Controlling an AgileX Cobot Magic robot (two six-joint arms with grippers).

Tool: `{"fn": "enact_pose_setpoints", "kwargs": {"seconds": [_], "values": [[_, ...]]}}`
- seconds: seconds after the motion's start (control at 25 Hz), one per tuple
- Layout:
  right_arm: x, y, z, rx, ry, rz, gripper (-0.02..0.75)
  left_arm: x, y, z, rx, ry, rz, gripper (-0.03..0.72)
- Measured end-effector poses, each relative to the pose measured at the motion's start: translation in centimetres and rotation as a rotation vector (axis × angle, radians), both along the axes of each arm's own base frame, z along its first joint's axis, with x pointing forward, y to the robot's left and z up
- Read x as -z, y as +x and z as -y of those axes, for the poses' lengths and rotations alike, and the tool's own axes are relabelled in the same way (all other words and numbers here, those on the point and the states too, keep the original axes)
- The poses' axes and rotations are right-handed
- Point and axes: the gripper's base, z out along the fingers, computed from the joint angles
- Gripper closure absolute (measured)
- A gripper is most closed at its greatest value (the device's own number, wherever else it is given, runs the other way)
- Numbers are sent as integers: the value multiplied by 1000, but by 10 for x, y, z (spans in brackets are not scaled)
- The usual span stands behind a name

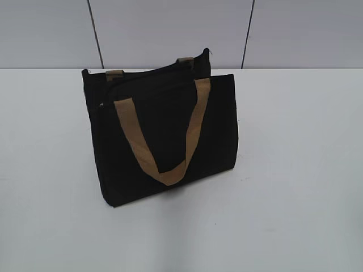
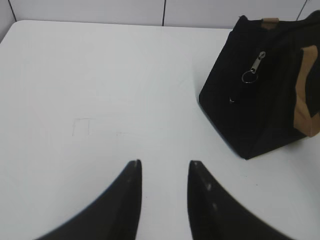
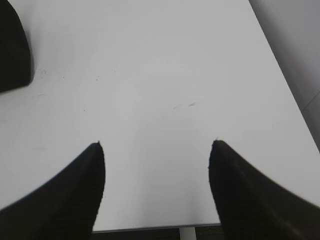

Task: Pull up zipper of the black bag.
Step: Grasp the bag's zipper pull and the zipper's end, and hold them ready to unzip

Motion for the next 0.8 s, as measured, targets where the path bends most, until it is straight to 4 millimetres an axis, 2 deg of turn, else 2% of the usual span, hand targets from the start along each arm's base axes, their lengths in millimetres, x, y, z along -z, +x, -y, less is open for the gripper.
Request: {"fn": "enact_pose_setpoints", "kwargs": {"seconds": [0.8], "values": [[0, 0, 0, 0, 0, 0, 230, 0, 0, 0, 0, 0, 0, 447]]}}
